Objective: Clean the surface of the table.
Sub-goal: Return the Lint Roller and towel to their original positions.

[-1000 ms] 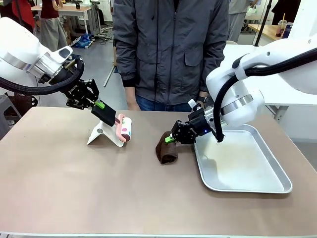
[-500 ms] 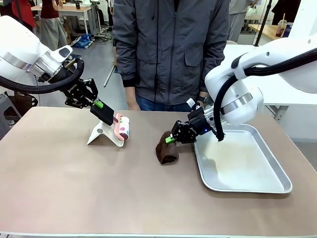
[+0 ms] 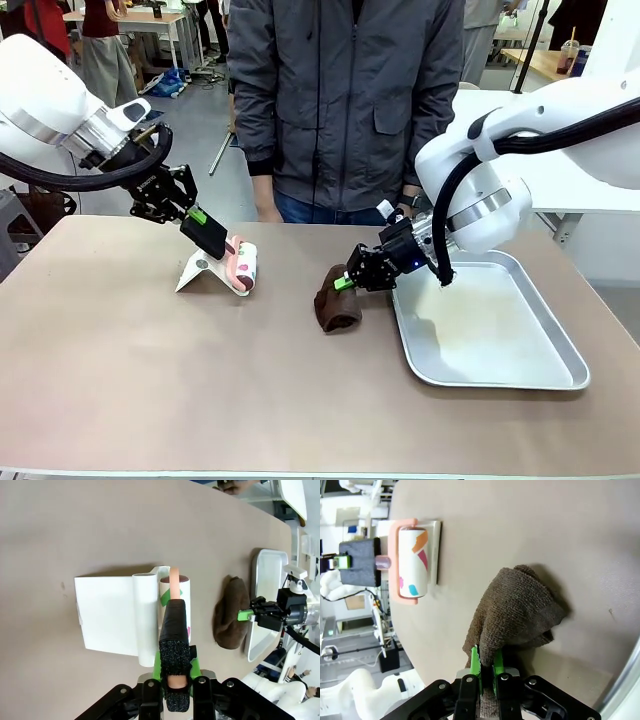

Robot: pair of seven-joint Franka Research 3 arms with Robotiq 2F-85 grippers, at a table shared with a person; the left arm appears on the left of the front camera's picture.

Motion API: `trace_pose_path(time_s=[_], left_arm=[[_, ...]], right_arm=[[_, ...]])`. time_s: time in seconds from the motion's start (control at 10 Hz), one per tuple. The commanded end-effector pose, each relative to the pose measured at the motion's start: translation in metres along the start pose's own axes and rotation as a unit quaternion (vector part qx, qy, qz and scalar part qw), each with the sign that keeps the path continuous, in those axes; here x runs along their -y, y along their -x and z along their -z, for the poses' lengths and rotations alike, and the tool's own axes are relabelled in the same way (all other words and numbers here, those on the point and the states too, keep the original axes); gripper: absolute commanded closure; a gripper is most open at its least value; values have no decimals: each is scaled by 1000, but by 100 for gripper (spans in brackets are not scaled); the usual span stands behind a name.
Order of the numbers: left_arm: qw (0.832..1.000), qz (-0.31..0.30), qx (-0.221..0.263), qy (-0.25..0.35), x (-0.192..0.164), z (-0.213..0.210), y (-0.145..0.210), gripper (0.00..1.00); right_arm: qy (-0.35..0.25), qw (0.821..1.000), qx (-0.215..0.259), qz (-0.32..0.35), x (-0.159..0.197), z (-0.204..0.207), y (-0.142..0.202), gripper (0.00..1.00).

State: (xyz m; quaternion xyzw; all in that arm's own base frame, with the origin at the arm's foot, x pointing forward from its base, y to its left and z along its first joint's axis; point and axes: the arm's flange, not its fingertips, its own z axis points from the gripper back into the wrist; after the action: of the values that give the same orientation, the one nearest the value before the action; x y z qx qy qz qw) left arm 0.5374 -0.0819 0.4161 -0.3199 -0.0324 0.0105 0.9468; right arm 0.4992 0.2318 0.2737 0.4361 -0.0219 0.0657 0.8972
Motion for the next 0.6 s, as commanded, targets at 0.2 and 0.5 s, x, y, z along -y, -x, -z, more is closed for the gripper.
trace_pose_path(time_s=[0.2, 0.5], left_arm=[[999, 18, -18, -23, 6, 4, -11, 78], [999, 16, -15, -29, 1, 2, -12, 78]], right_arm=[[-17, 1000, -14, 11, 1, 1, -8, 89], [-18, 1000, -20, 9, 1, 2, -6, 89]])
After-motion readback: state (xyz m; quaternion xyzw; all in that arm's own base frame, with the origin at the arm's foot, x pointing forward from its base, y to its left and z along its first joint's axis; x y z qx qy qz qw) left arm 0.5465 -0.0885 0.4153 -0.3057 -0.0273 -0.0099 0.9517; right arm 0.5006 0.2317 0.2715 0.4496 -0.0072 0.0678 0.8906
